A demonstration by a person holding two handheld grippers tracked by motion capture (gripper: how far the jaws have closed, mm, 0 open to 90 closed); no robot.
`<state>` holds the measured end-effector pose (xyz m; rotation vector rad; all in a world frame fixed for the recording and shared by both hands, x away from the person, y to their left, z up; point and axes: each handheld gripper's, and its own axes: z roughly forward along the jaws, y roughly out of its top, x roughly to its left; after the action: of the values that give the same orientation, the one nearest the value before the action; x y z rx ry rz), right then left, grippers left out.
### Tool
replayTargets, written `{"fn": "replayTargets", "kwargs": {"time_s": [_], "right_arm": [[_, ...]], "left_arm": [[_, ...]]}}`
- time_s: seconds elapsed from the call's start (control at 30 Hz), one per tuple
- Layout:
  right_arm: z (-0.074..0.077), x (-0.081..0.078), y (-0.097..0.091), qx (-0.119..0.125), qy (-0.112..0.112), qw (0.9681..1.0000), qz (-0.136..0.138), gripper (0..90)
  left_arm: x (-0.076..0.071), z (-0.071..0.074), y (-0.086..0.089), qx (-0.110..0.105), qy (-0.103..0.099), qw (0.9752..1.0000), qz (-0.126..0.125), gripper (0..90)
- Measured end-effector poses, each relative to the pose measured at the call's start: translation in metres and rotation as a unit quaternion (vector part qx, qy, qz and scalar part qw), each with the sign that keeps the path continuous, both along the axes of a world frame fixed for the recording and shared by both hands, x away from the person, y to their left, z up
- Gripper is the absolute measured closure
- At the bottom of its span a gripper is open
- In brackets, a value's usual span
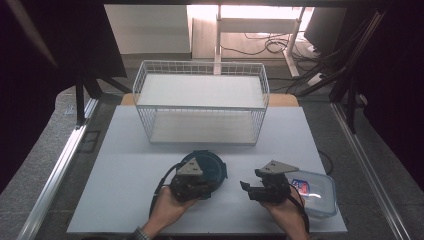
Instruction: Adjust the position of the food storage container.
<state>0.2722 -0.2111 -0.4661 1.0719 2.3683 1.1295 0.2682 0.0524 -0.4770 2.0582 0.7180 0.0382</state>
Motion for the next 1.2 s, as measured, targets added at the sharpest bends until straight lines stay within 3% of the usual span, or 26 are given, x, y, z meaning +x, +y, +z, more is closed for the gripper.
{"fn": "replayTargets", "kwargs": {"time_s": [0.07, 0.17, 0.2, 0.27, 0.33, 0.43, 0.6, 0.77, 0.83, 0.97, 1.03, 1.1, 1.2], "right_arm": [[0.0, 0.0, -0.003, 0.002, 0.001, 1.0, -0.003, 31.3], [0.0, 0.0, -0.006, 0.002, 0.0, 1.0, -0.006, 31.2], [0.0, 0.0, -0.007, 0.003, 0.001, 1.0, -0.007, 31.2], [0.0, 0.0, -0.007, 0.001, 0.0, 1.0, -0.007, 31.1], [0.0, 0.0, -0.007, 0.001, 0.001, 1.0, -0.007, 31.1], [0.0, 0.0, -0.006, -0.001, 0.001, 1.0, -0.005, 30.7], [0.0, 0.0, -0.007, -0.002, 0.001, 1.0, -0.006, 30.6], [-0.001, 0.001, -0.008, -0.003, 0.004, 1.0, -0.008, 30.5], [-0.002, 0.001, -0.007, -0.003, 0.005, 1.0, -0.007, 30.4], [-0.004, 0.003, -0.004, -0.007, 0.008, 0.9999, -0.001, 30.1], [-0.005, 0.003, -0.003, -0.009, 0.009, 0.9999, 0.001, 29.9], [-0.004, 0.002, -0.003, -0.008, 0.008, 0.9999, 0.001, 29.8], [-0.003, 0.002, -0.006, -0.006, 0.008, 1.0, -0.001, 29.8]], "left_arm": [[0.002, -0.001, -0.013, 0.008, 0.002, 1.0, -0.004, 90.0], [0.003, -0.001, -0.028, 0.038, -0.004, 0.9993, 0.001, 90.0], [0.004, -0.001, -0.032, 0.057, -0.011, 0.9983, 0.007, 90.0], [0.006, -0.004, -0.034, 0.072, -0.022, 0.9971, 0.012, 90.0], [0.009, -0.008, -0.032, 0.055, -0.013, 0.9984, 0.007, 90.0], [0.008, -0.007, -0.033, 0.068, -0.025, 0.9973, 0.003, 90.0], [0.013, -0.008, -0.024, 0.067, -0.025, 0.9974, 0.007, 90.0], [0.02, -0.008, -0.012, 0.065, -0.013, 0.9974, 0.026, 90.0], [0.022, -0.006, -0.014, 0.066, -0.018, 0.9969, 0.038, 90.0], [0.037, 0.005, -0.029, 0.083, -0.023, 0.9952, 0.047, 90.0], [0.049, 0.008, -0.04, 0.118, -0.021, 0.9913, 0.053, 90.0], [0.06, 0.005, -0.045, 0.14, -0.009, 0.9878, 0.066, 90.0], [0.065, 0.003, -0.041, 0.129, 0.005, 0.9899, 0.059, 90.0]]}}
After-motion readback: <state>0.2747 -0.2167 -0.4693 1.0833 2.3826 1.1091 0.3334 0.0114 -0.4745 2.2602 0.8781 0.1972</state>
